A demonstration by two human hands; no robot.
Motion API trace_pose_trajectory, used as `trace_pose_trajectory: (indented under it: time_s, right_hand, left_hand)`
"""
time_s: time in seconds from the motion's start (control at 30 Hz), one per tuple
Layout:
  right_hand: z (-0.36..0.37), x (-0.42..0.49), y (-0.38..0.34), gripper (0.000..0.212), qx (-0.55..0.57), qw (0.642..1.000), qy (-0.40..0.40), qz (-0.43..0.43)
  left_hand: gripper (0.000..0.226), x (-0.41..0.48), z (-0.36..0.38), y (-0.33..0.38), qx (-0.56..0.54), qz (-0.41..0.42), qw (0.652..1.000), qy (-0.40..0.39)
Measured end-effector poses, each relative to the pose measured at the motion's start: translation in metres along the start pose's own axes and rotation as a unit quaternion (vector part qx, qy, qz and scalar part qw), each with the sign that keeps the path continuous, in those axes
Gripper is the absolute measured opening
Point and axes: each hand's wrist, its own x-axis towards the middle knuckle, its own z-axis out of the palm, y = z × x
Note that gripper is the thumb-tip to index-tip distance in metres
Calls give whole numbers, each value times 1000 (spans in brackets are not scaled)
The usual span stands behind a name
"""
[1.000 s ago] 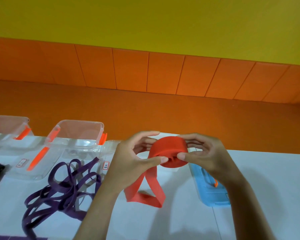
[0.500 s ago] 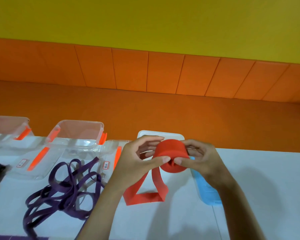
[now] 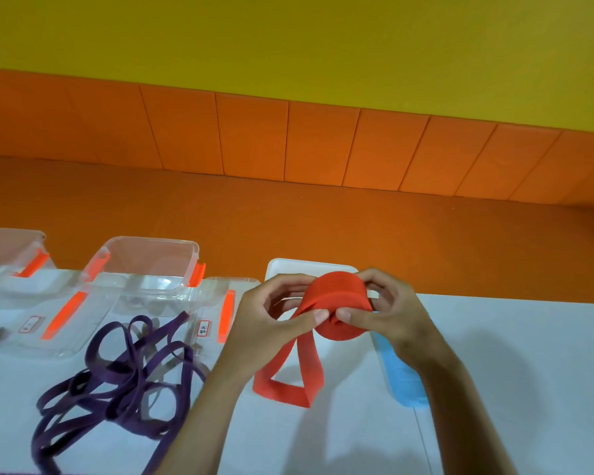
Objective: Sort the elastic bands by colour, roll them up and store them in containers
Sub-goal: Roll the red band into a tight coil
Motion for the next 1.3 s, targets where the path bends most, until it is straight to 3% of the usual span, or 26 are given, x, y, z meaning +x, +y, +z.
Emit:
trace_pose_trajectory:
  time_s: [0.13,0.3,0.47,0.6,0.73,0.87,1.03,1.2,1.3]
  right_hand:
    - [2,1,12,34,86,996,-7,34]
    - [-11,1,9,55,-75,993,-74,57]
    - [-8,2,12,54,-12,998,-26,60]
    - [-13,3,22,54,52,994,-36,85]
    - [-9,5,27,52,67,993,-43,88]
    - [-11,5,26,54,81,992,2,96]
    - [-13,2,30,47,84,992,-1,89]
    - [-16,1,26,53,-33,997,-60,42]
    - [-17,6,18,50,-125,989,-72,27]
  left_hand:
    - [43,7,-10,-1,11,-55,998,-31]
    - [35,11,-24,-7,99,-39,992,-64]
    - [42,10,-17,-12,55,-49,996,-50]
    - [43,10,-19,-10,54,-51,995,-61]
    - [43,15,-24,-8,68,-46,995,-58]
    - [43,16,-14,-12,61,-30,997,-41]
    - [46,20,-15,-7,145,3,988,-54]
    - [43,24,-13,-1,214,50,973,-78]
    - [41,21,-10,-6,181,37,980,-75]
